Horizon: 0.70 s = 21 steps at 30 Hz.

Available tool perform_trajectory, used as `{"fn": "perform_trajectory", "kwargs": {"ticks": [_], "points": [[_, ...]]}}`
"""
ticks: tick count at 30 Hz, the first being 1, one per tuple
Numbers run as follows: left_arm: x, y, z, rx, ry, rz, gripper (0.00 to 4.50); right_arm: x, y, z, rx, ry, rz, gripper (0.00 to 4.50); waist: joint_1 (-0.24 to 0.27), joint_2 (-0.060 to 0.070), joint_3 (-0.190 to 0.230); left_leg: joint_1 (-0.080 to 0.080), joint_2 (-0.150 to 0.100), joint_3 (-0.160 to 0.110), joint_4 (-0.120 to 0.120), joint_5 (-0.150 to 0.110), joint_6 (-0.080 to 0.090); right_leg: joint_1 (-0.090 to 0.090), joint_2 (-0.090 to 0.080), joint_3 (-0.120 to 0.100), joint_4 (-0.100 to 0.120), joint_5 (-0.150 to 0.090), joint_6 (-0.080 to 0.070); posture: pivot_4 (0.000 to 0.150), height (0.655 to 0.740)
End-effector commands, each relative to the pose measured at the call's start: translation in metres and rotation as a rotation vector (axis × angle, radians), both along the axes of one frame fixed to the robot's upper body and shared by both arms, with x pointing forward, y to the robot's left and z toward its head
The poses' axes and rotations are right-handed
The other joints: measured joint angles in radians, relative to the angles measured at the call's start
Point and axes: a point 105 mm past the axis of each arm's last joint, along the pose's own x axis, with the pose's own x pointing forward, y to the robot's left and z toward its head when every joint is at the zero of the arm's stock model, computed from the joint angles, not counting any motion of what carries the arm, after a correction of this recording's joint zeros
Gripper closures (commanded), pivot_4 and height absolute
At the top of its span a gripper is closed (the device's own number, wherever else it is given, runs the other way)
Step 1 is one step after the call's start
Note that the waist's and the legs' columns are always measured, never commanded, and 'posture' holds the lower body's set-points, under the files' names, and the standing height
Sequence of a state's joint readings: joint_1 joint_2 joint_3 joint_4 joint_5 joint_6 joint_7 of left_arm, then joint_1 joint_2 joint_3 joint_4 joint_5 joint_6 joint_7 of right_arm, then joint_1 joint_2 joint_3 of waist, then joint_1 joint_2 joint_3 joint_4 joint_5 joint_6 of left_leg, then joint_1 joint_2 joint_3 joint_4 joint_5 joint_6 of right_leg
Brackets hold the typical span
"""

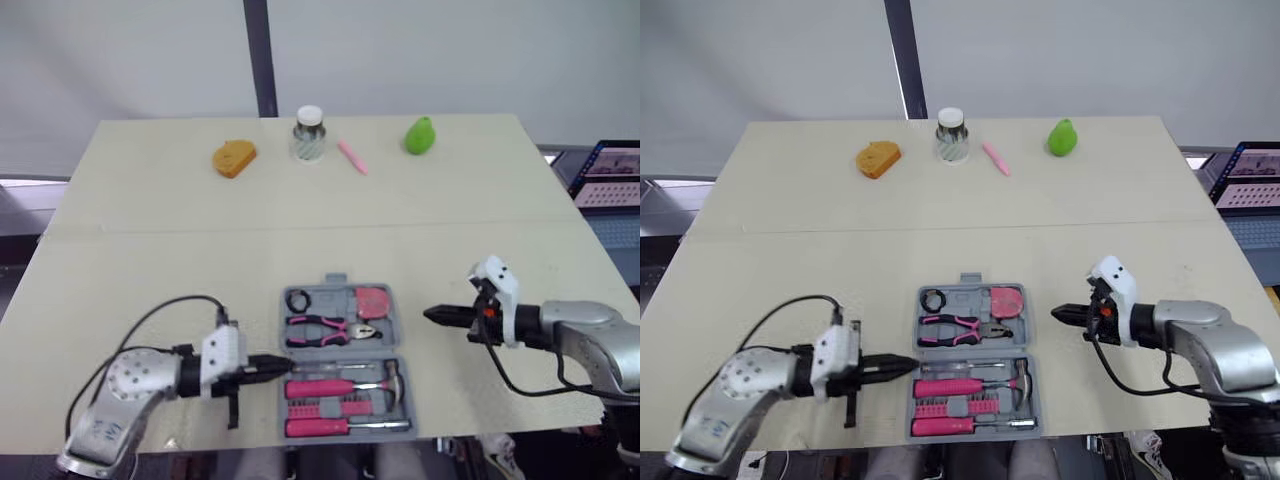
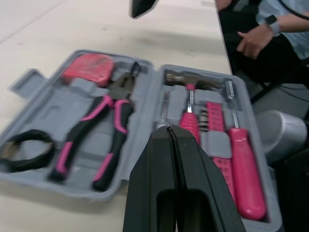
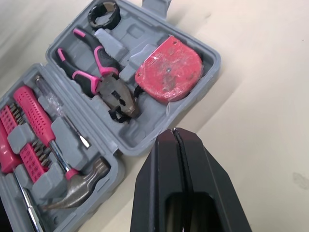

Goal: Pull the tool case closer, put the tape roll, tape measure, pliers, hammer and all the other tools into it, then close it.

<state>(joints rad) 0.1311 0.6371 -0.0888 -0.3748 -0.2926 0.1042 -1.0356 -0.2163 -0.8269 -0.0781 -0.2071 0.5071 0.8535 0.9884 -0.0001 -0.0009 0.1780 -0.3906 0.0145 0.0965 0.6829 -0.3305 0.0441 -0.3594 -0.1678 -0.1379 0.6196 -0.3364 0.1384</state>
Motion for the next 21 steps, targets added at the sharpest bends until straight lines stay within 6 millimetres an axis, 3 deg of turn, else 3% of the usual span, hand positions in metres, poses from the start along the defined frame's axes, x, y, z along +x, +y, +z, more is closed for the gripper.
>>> {"fn": "perform_trajectory", "kwargs": {"ticks": [1, 8, 12, 18, 21], "points": [[-0.006, -0.01, -0.006, -0.005, -0.04, -0.039, 4.49, 0.007, 0.003, 0.007, 0.037, -0.012, 0.015, 4.49, 0.0, 0.0, 0.0, 0.0, 0.0, 0.0, 0.0, 0.0, 0.0, 0.0, 0.0, 0.0, 0.0, 0.0, 0.0, 0.15, 0.695], [-0.02, -0.019, -0.034, 0.005, -0.014, -0.091, 4.49, 0.015, 0.009, 0.012, 0.128, 0.036, 0.01, 4.49, 0.0, 0.0, 0.0, 0.0, 0.0, -0.001, 0.0, 0.0, 0.001, 0.0, -0.001, 0.0, 0.0, 0.0, 0.0, 0.15, 0.695], [-0.024, -0.019, -0.044, 0.003, 0.007, -0.079, 4.5, 0.018, 0.012, 0.009, 0.177, 0.129, -0.011, 3.33, -0.001, 0.0, 0.0, 0.0, 0.0, 0.0, 0.0, 0.0, 0.001, 0.0, -0.002, 0.0, 0.0, 0.0, 0.0, 0.15, 0.695], [-0.028, -0.015, -0.055, 0.017, 0.015, -0.068, 4.5, 0.025, 0.017, 0.003, 0.254, 0.236, -0.051, 0.2, -0.002, 0.001, 0.0, 0.0, 0.0, -0.001, 0.0, 0.0, 0.001, 0.0, -0.009, 0.0, 0.0, 0.0, 0.0, 0.15, 0.695], [-0.032, -0.011, -0.065, 0.035, 0.028, -0.066, 4.5, 0.036, 0.018, -0.005, 0.274, 0.274, -0.103, 0.05, -0.003, 0.001, 0.0, 0.0, 0.0, -0.001, 0.0, 0.0, 0.001, -0.001, -0.009, -0.002, 0.001, 0.0, 0.0, 0.15, 0.695]]}}
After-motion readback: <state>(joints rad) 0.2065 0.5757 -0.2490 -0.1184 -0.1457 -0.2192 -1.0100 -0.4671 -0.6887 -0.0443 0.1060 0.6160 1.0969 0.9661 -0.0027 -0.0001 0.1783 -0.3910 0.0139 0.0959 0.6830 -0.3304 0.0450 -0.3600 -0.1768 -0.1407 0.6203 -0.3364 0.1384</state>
